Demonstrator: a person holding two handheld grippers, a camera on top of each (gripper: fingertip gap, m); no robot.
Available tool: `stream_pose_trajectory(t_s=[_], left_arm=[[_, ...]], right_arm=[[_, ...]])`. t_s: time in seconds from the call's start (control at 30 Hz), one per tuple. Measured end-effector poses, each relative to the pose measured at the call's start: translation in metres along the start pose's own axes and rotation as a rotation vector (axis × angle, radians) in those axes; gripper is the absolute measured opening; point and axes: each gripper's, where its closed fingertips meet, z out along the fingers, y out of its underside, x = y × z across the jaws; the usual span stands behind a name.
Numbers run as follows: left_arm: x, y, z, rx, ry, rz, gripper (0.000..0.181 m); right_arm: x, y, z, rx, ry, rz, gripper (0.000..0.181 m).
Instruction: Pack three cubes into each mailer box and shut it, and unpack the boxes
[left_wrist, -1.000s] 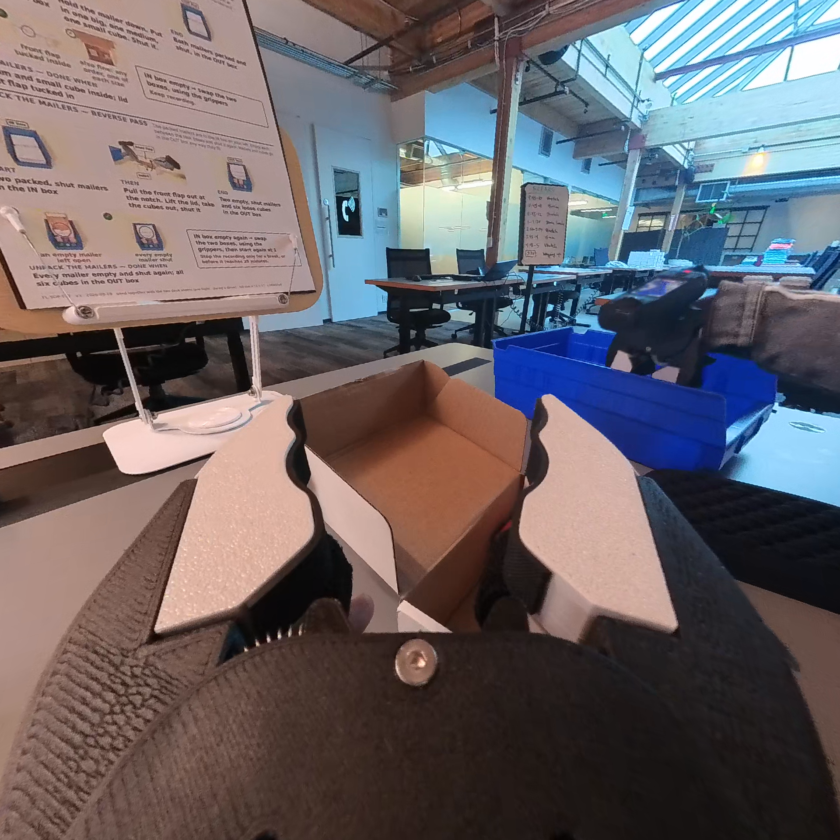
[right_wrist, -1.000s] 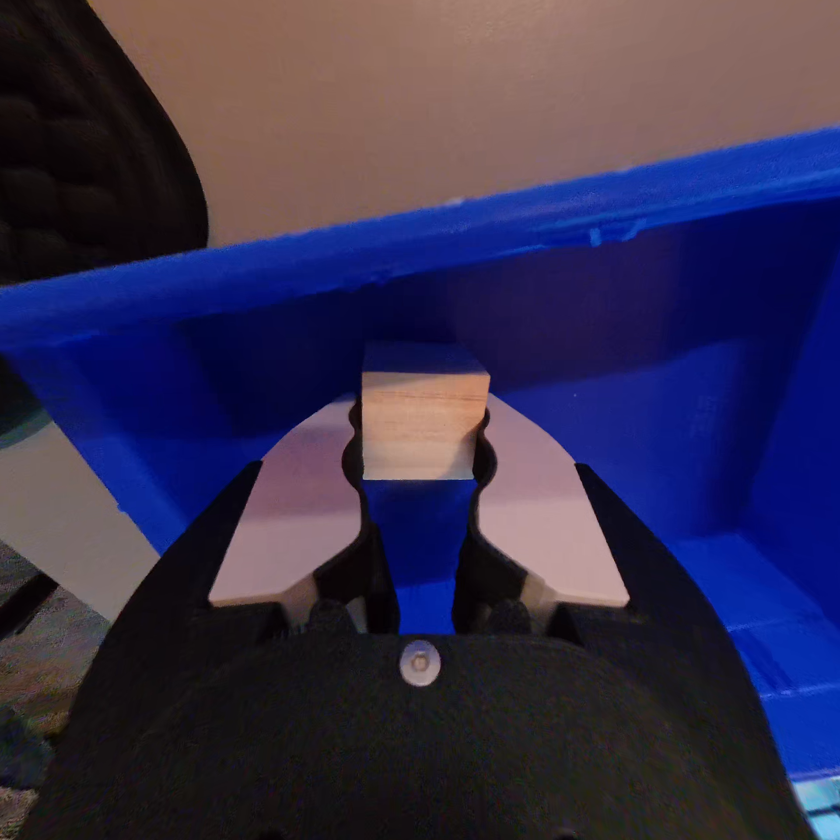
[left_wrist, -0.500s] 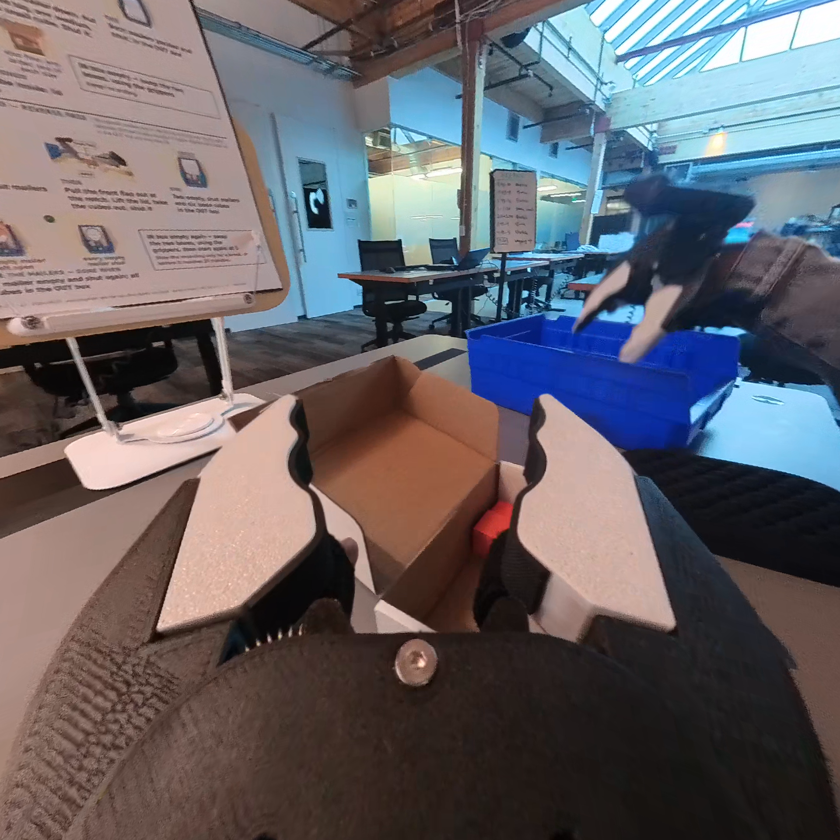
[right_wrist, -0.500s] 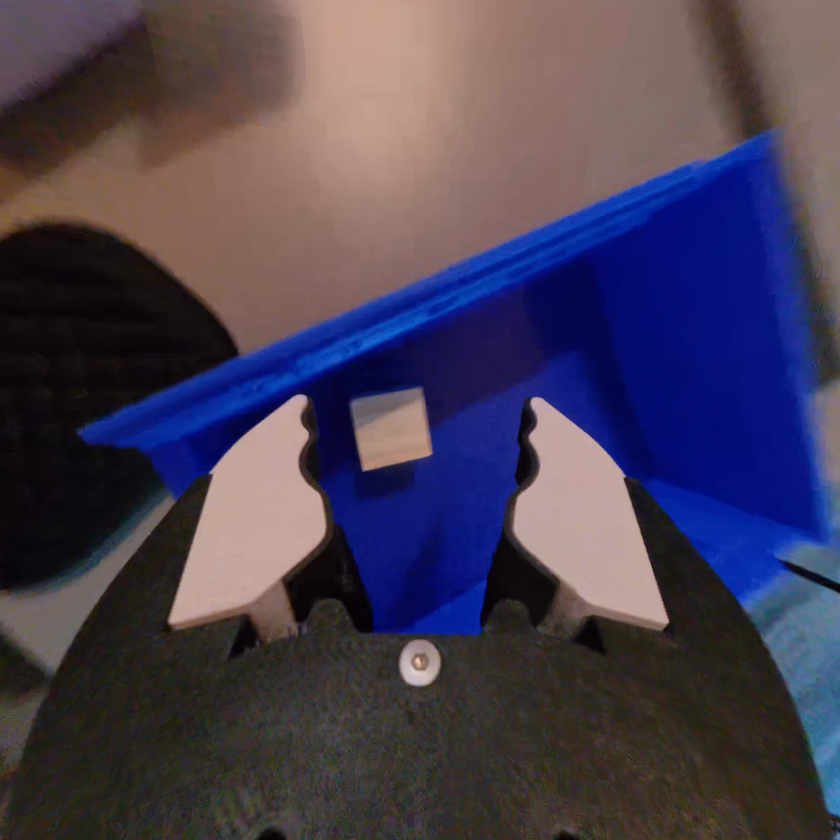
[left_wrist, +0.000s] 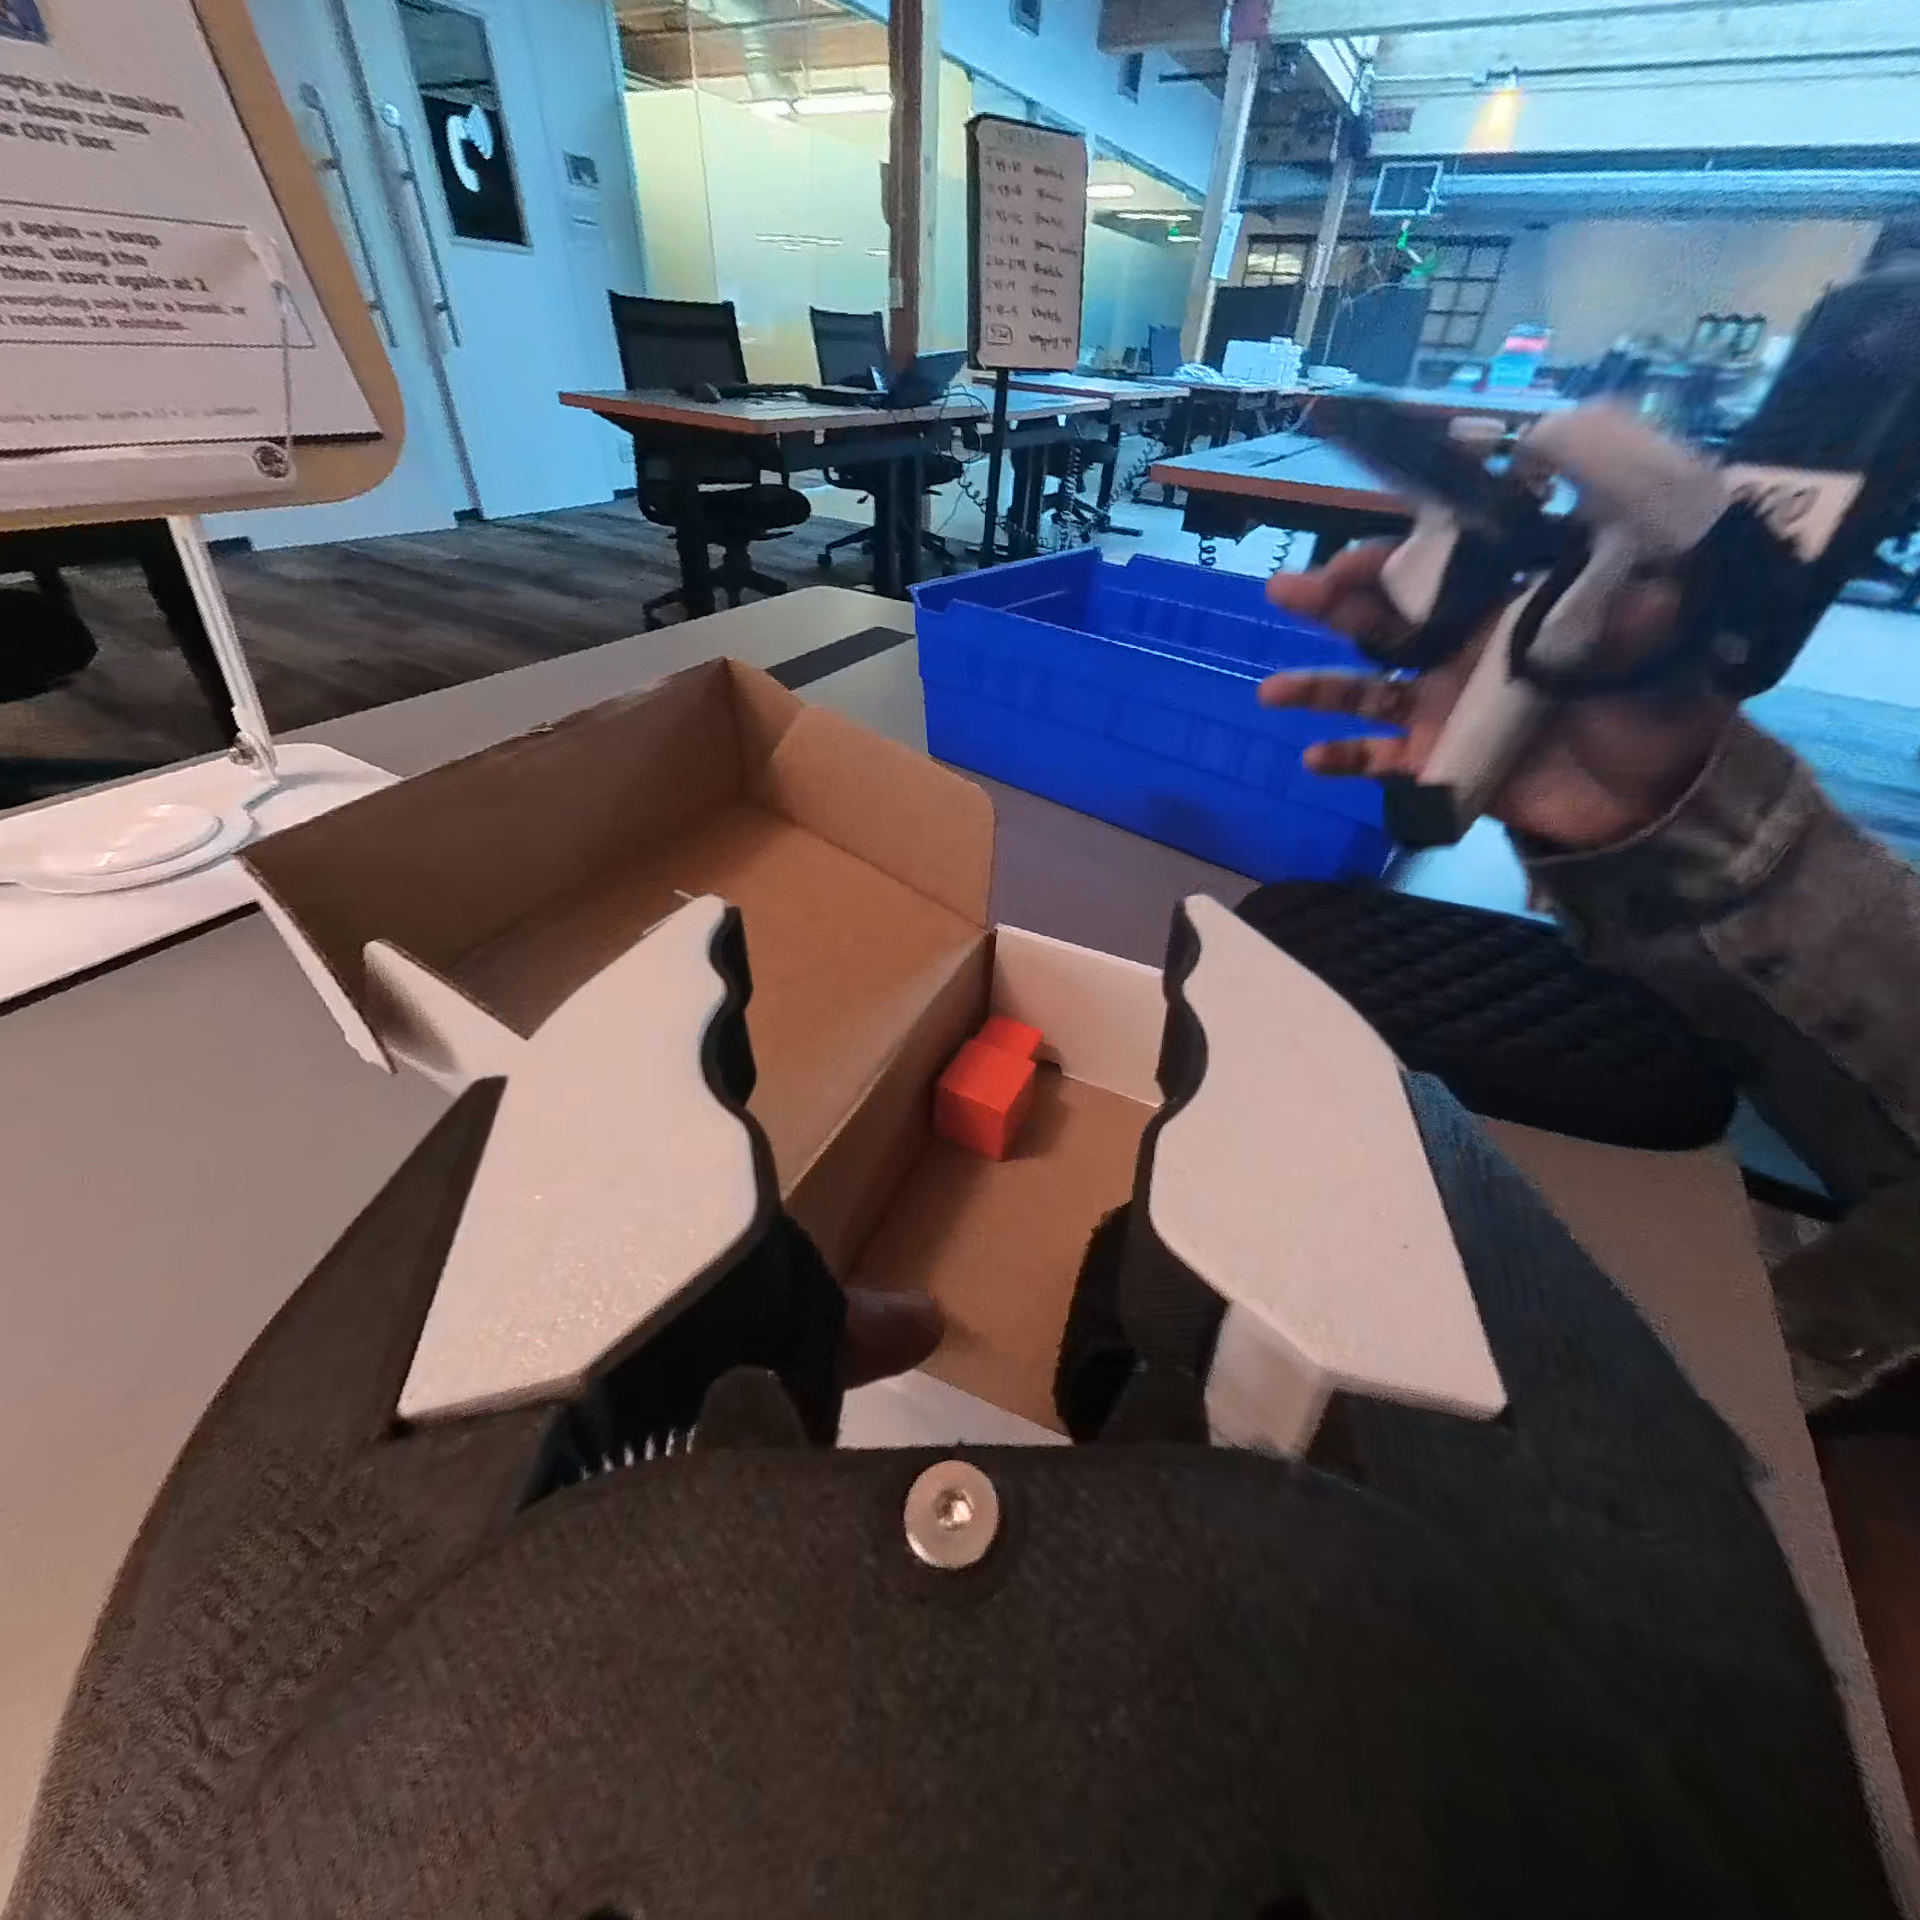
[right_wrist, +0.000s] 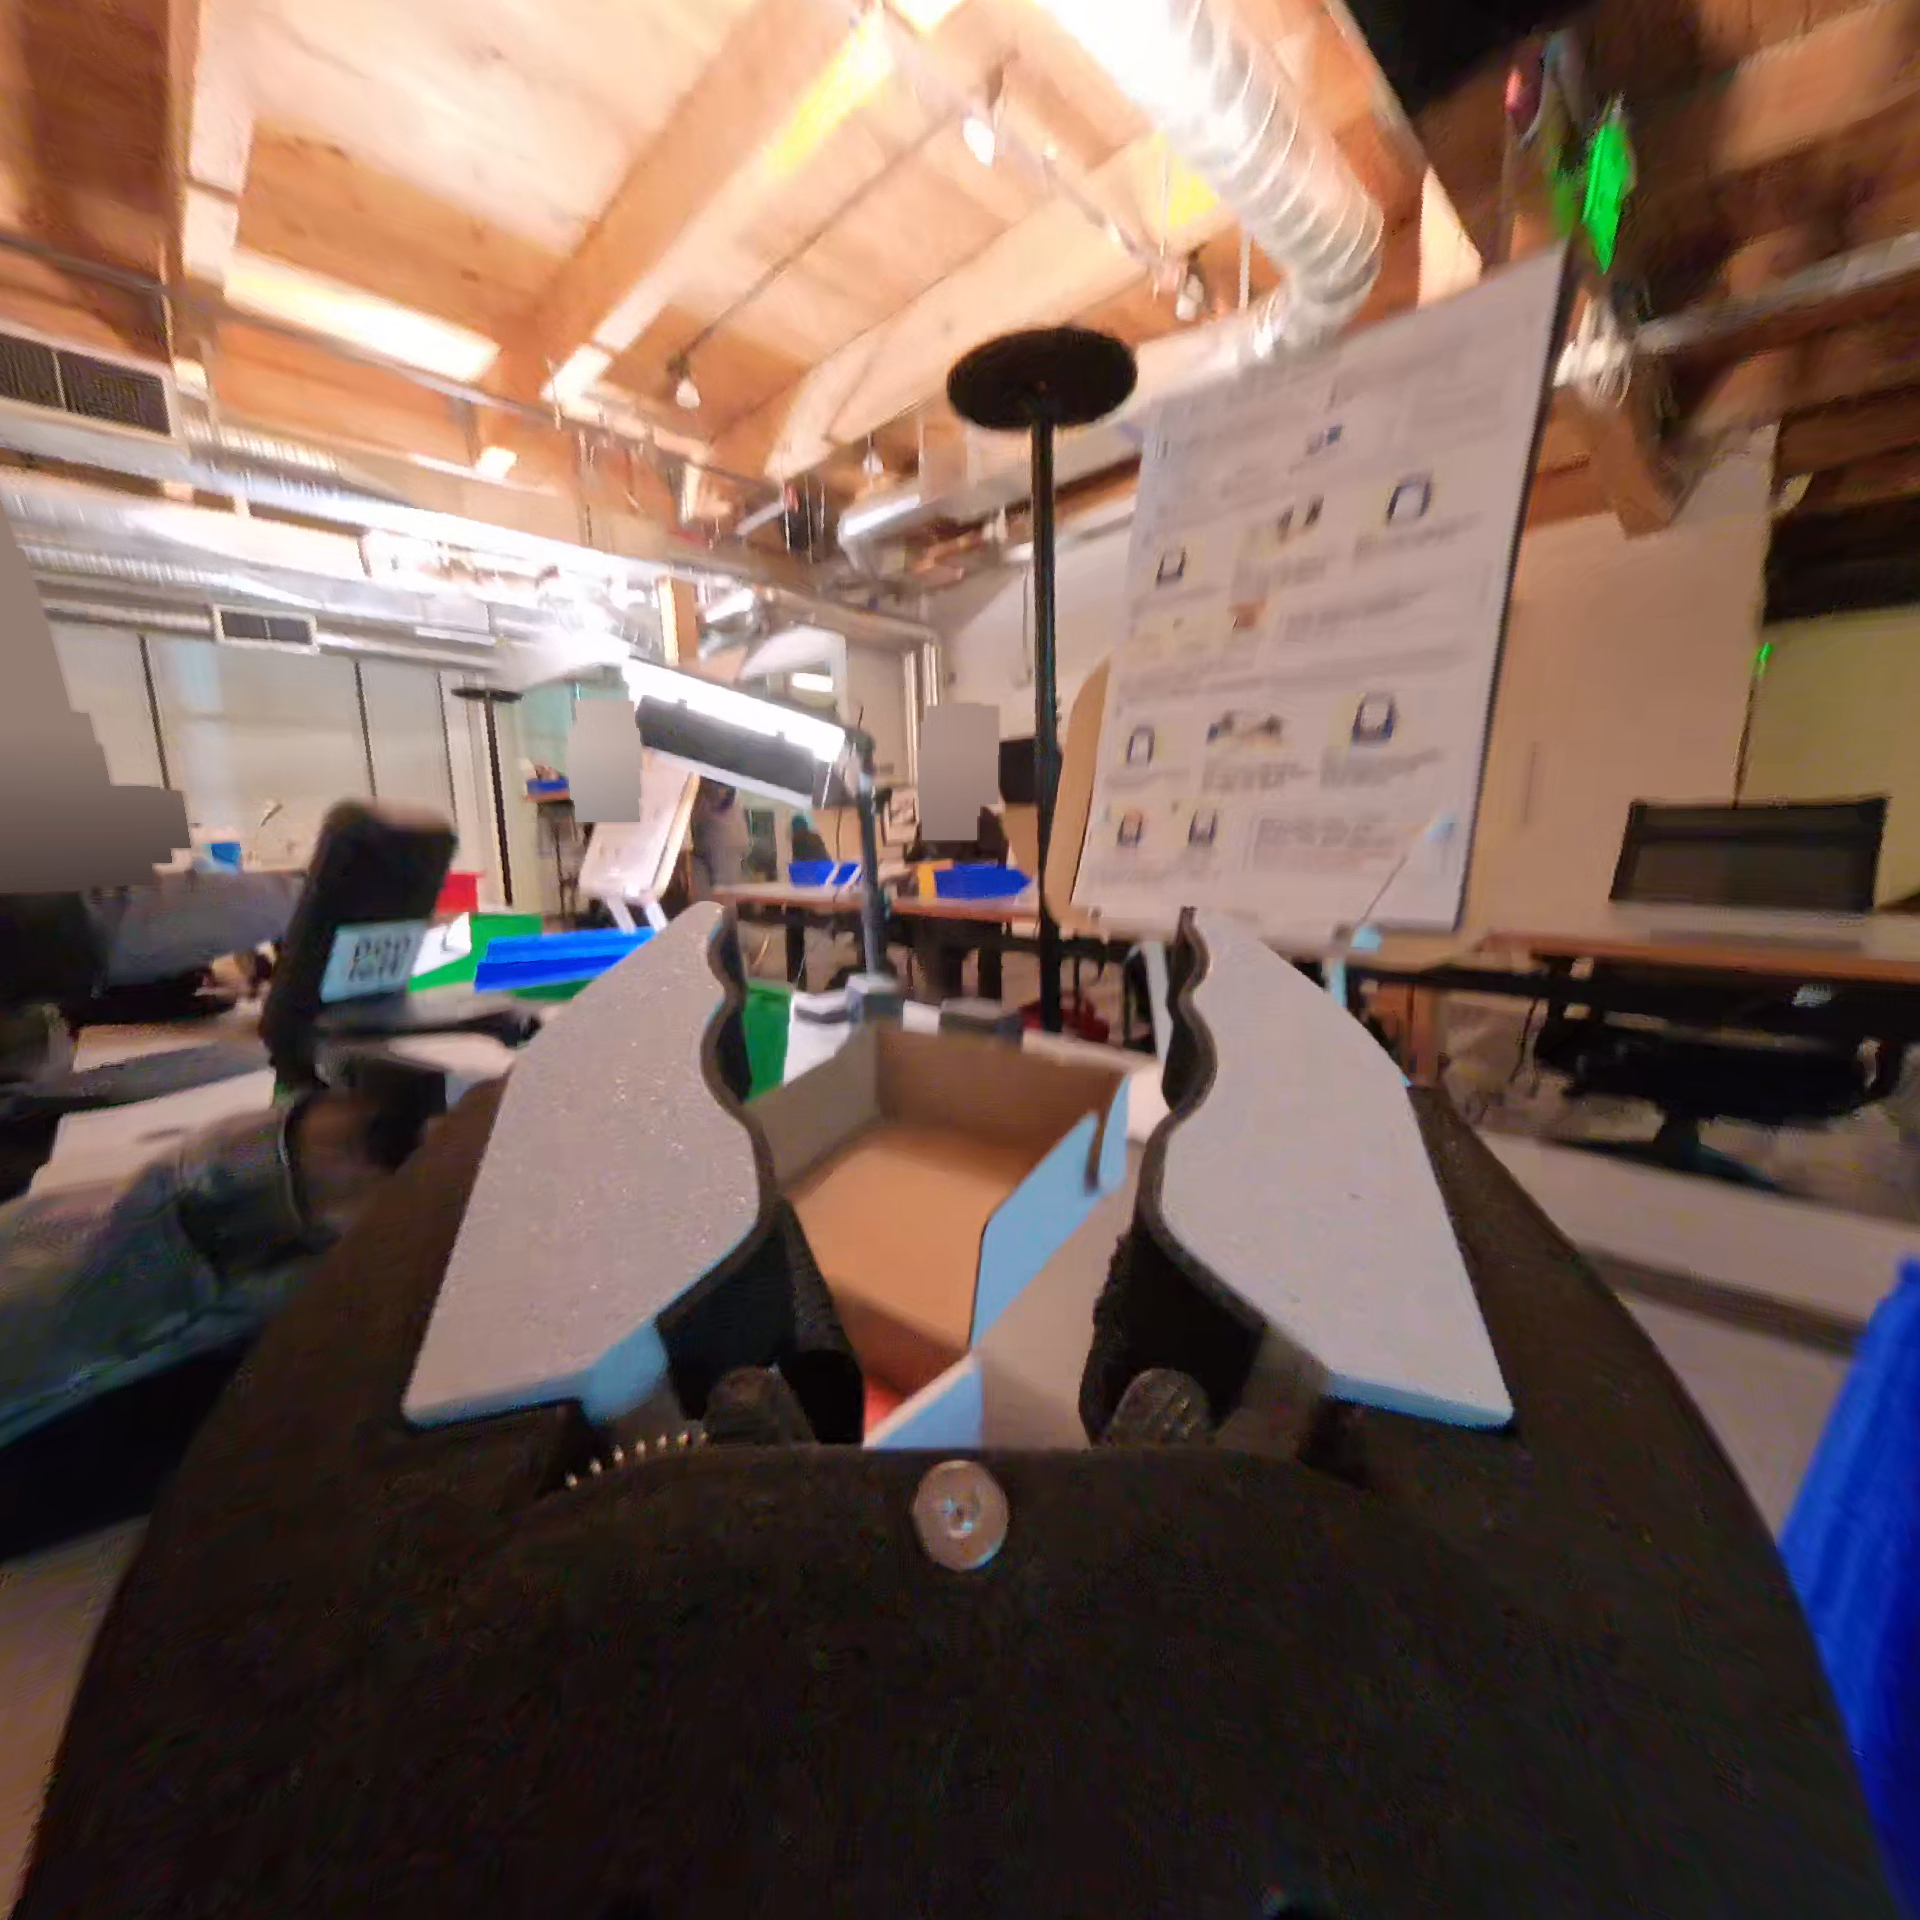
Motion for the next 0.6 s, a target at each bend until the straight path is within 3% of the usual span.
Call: stream_pose_trajectory(t_s=[0.1, 0.23, 0.4, 0.6], left_arm=[[0.006, 0.002, 0.001, -0.012, 0.027, 0.035, 0.066], [0.023, 0.011, 0.003, -0.113, 0.098, 0.09, 0.056], [0.051, 0.028, 0.011, -0.428, 0.197, 0.162, 0.054], [0.035, 0.058, 0.039, -0.748, 0.204, 0.274, 0.047]], right_arm=[[-0.013, 0.046, 0.001, -0.117, -0.047, 0.07, 0.085], [-0.019, 0.049, 0.003, -0.14, -0.063, -0.098, 0.08], [-0.026, 0.074, 0.004, -0.262, -0.098, -0.082, 0.085], [-0.02, 0.071, 0.002, -0.244, -0.071, -0.062, 0.083]])
